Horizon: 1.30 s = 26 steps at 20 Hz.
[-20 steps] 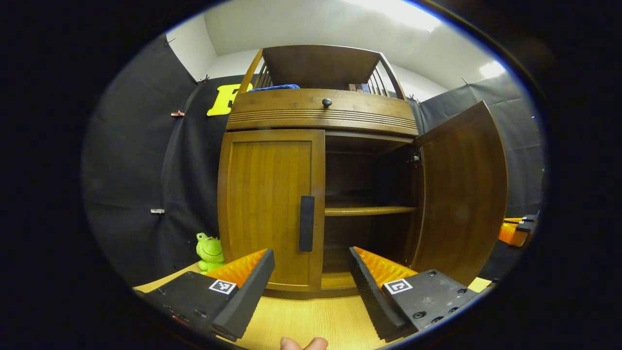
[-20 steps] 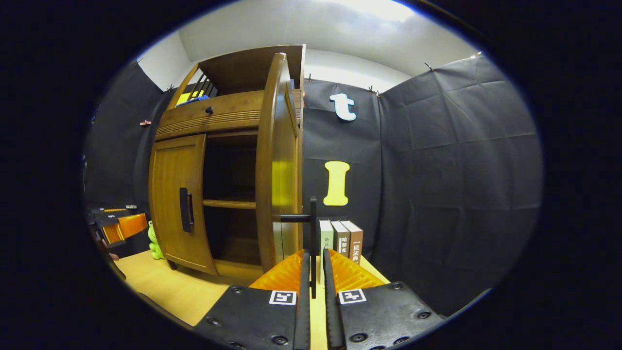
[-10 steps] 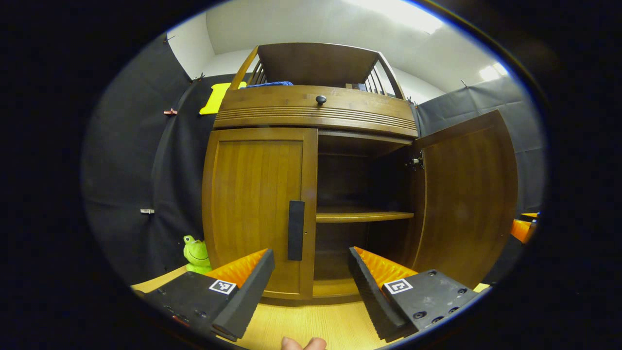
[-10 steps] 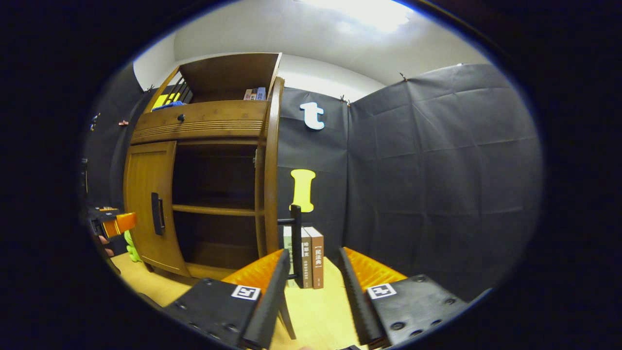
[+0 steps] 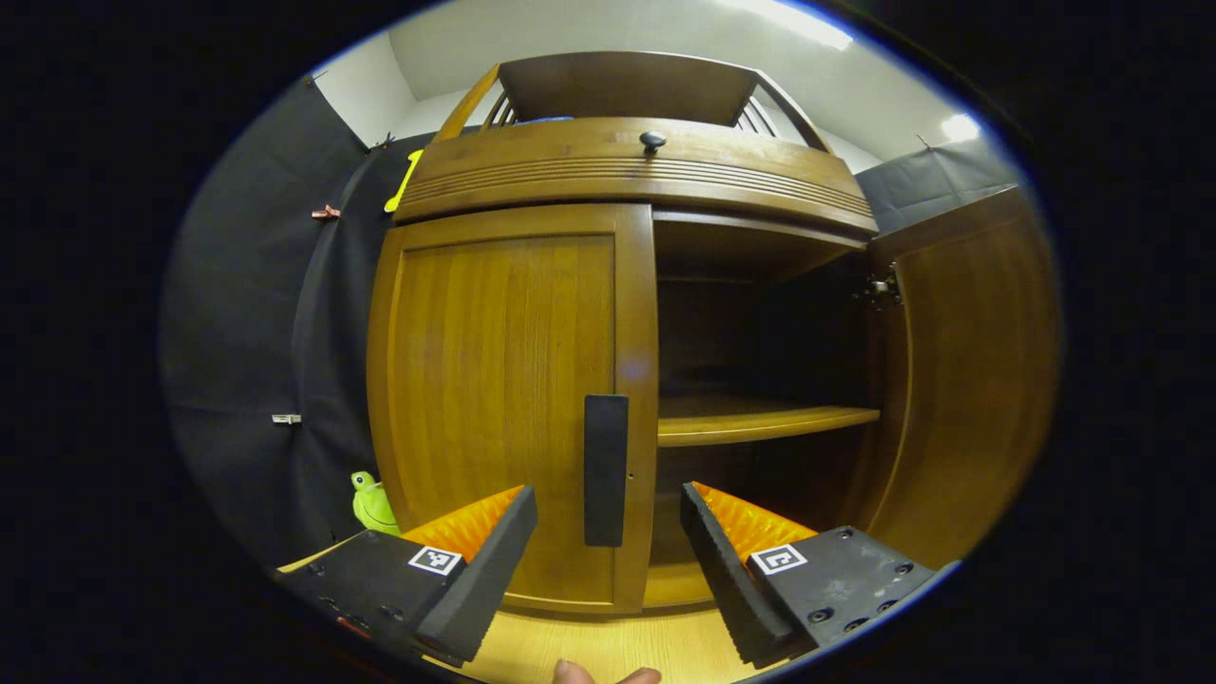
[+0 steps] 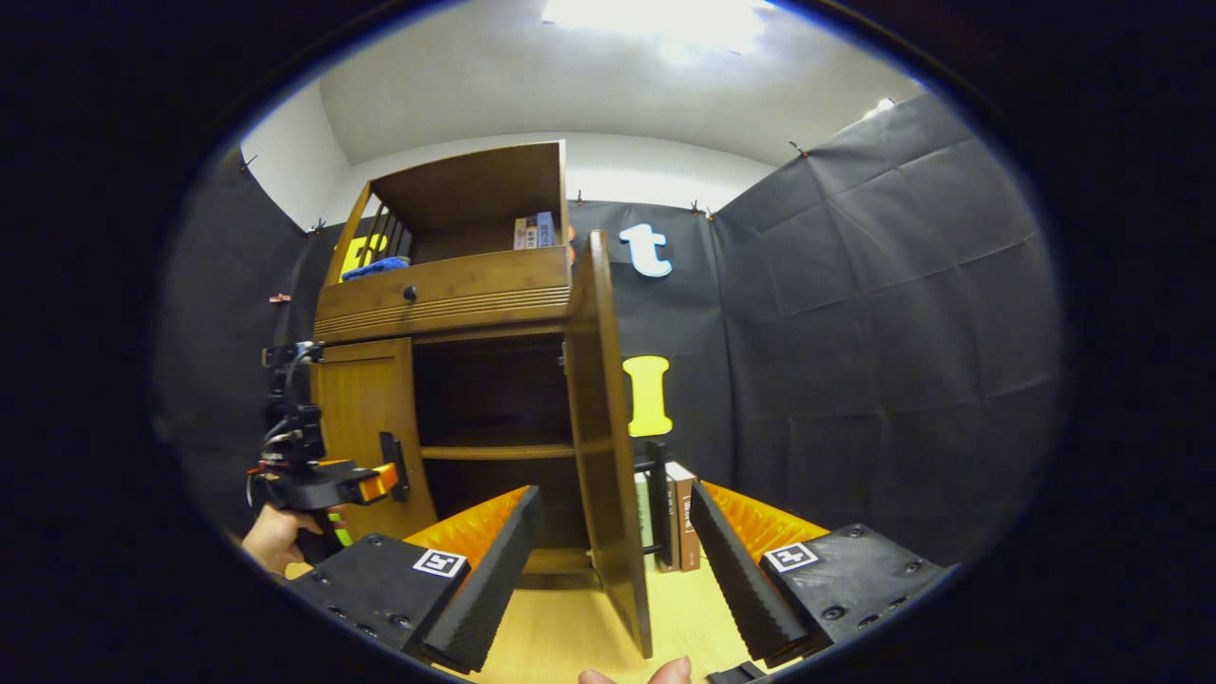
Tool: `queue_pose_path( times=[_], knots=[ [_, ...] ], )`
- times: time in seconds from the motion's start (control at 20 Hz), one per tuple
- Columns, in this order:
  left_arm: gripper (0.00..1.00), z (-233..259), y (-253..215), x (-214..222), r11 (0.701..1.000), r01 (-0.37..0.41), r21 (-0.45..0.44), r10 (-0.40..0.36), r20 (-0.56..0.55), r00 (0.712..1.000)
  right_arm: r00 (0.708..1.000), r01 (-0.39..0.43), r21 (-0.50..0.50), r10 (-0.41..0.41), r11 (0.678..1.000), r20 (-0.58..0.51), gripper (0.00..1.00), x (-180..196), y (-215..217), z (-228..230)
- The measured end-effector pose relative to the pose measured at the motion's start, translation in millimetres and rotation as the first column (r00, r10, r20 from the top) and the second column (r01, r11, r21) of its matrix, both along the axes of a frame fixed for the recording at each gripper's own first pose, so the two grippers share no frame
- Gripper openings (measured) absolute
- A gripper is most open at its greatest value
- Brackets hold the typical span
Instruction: Open the right door of the double-door shoe cabinet with the right hand, and open the left door with the left hand.
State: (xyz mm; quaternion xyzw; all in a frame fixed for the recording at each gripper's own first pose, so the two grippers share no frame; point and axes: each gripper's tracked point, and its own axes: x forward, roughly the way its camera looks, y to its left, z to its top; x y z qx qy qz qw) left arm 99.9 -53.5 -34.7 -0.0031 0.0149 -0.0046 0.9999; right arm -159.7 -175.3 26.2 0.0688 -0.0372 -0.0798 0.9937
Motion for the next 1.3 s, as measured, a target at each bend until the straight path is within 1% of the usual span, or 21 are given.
queue_pose_path(
  times=[0.1, 0.25, 0.45, 0.65, 0.8, 0.85, 0.9, 0.95, 1.0, 1.05, 1.1, 1.3],
  knots=[
    [0.93, -11, 3, 20, 1.000, -0.010, 0.013, 0.010, -0.020, 1.000, 0.999, -0.048, -0.019, 0.048, 0.999, -0.010, 0.98, 7, 20, -5],
    [0.94, -19, 8, 41, 0.999, -0.022, 0.047, 0.023, -0.030, 0.999, 0.996, -0.088, -0.042, 0.087, 0.995, -0.036, 0.98, 17, 39, -14],
    [0.82, -21, 14, 60, 0.999, -0.021, 0.041, 0.023, -0.045, 0.999, 0.993, -0.107, -0.038, 0.105, 0.994, -0.051, 0.98, 27, 49, -21],
    [0.62, -17, 4, 68, 1.000, 0.009, 0.010, -0.008, -0.050, 0.999, 0.994, -0.103, -0.038, 0.102, 0.994, -0.049, 0.98, 31, 48, -22],
    [0.35, -16, 0, 67, 0.998, -0.005, 0.062, 0.008, -0.049, 0.999, 0.994, -0.098, -0.043, 0.095, 0.994, -0.060, 0.98, 32, 47, -28],
    [0.35, -17, 0, 66, 0.998, 0.001, 0.060, 0.002, -0.057, 0.998, 0.993, -0.100, -0.042, 0.097, 0.994, -0.063, 0.98, 32, 48, -29],
    [0.34, -16, 0, 62, 0.999, 0.011, 0.051, -0.008, -0.058, 0.998, 0.993, -0.099, -0.043, 0.096, 0.994, -0.065, 0.93, 31, 47, -30],
    [0.32, -14, 1, 59, 0.999, 0.020, 0.043, -0.017, -0.056, 0.998, 0.994, -0.095, -0.043, 0.092, 0.995, -0.061, 0.98, 31, 46, -29],
    [0.31, -13, 2, 52, 0.999, 0.022, 0.040, -0.020, -0.054, 0.998, 0.994, -0.091, -0.040, 0.089, 0.995, -0.058, 0.98, 32, 45, -28],
    [0.29, -11, 4, 44, 0.999, 0.024, 0.048, -0.022, -0.046, 0.999, 0.995, -0.090, -0.035, 0.088, 0.995, -0.054, 0.93, 32, 46, -27],
    [0.27, -11, 7, 35, 0.998, 0.025, 0.053, -0.023, -0.040, 0.999, 0.995, -0.090, -0.031, 0.088, 0.995, -0.051, 0.98, 32, 46, -27],
    [0.26, -9, 21, -8, 0.998, 0.040, 0.041, -0.039, -0.029, 0.999, 0.995, -0.090, -0.039, 0.088, 0.995, -0.039, 0.98, 33, 51, -23]
  ],
)
